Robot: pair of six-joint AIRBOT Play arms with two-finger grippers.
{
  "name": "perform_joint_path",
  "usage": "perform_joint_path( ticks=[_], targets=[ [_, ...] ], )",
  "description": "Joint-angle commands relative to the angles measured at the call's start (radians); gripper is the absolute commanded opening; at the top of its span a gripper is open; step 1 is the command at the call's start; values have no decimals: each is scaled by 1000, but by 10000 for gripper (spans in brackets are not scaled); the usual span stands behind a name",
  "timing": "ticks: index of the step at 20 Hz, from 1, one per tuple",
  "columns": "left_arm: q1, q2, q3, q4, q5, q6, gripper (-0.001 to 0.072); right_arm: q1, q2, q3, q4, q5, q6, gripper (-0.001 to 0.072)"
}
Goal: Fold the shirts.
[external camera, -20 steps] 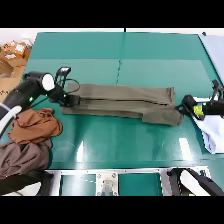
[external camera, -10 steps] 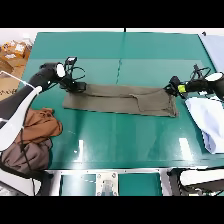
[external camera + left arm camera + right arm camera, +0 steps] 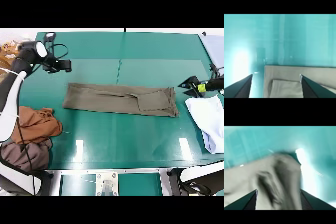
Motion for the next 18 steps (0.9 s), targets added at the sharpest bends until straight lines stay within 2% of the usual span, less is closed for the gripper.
perform_joint_path(
  ticks=[1, 7, 13, 14, 15, 16, 17, 18],
  targets=[
    [26, -2, 32, -18, -93, -14, 663, -64, -56, -50, 16, 63, -133, 600],
    [24, -2, 32, -94, -99, -11, 662, -41, -206, -55, 266, 128, -324, 600],
    [24, -2, 31, -153, -99, -10, 662, 41, -212, -50, 276, 186, -336, 594],
    [24, -2, 31, -169, -100, -10, 661, 50, -212, -42, 276, 195, -332, 480],
    [24, -2, 31, -180, -102, -1, 648, 57, -212, -28, 276, 207, -329, 245],
    [24, -2, 32, -198, -102, 21, 459, 60, -212, -13, 276, 219, -316, 200],
    [23, -2, 31, -220, -103, 51, 237, 60, -211, 6, 276, 232, -293, 88],
    [23, -2, 32, -263, -101, 92, 65, 60, -208, 24, 276, 244, -274, 18]
  ],
)
